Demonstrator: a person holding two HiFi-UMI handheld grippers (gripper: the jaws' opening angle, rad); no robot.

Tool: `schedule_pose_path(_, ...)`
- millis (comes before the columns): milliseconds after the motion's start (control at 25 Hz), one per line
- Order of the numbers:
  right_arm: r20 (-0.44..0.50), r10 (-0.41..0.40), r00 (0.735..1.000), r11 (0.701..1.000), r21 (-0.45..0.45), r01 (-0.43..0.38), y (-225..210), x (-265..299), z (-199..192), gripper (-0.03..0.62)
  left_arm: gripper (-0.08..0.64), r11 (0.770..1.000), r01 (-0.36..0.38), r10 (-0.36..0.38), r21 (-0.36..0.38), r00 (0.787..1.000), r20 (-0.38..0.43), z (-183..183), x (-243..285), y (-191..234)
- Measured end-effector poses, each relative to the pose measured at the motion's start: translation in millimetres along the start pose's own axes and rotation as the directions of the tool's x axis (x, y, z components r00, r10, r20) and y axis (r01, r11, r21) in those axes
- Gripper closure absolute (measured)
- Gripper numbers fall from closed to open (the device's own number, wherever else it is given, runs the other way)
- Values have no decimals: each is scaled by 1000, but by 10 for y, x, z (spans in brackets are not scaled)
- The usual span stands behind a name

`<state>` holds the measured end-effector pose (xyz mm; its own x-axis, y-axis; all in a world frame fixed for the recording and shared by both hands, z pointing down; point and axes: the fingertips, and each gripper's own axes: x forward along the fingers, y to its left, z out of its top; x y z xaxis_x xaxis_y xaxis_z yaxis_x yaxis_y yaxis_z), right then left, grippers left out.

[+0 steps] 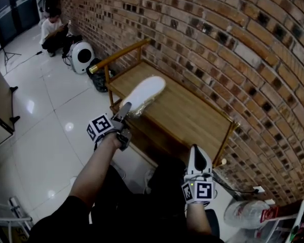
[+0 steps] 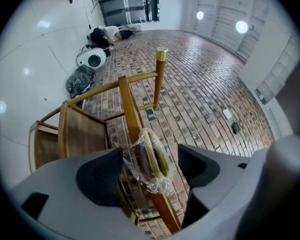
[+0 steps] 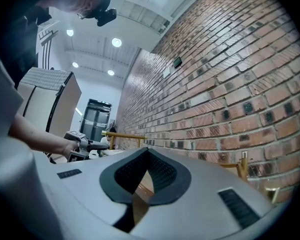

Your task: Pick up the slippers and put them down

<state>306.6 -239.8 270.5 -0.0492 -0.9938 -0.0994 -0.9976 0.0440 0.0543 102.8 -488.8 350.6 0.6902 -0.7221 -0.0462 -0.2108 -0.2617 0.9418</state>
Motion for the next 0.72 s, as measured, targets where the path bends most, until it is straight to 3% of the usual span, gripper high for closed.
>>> schedule_pose_path(160,3,4,1000,1000,6,-4,18,42,9,601,233,999,27,-28,-47,1000,-5,17,91,-13)
schedule_pose_path(200,4,7,1000,1000,8,-7,29,47,11,601,267,998,26,-26,-55,1000,-3,18,90,-11)
schedule_pose_path(240,6,8,1000,1000,10,-8,39,49,11,601,366,998,25,-25,-58,1000,0,20,77,-12)
schedule_pose_path(320,8,11,1000,1000,14,-11,52,52,10,601,467,997,38,-37,-69,999,11,26,40,-36)
schedule_pose_path(440,11,19,1000,1000,19,-19,58,68,7,601,482,993,59,-56,-101,998,31,42,-4,-75)
schedule_pose_path(720,41,62,997,997,37,-64,133,141,71,601,486,991,88,-80,-103,993,85,142,-268,-172)
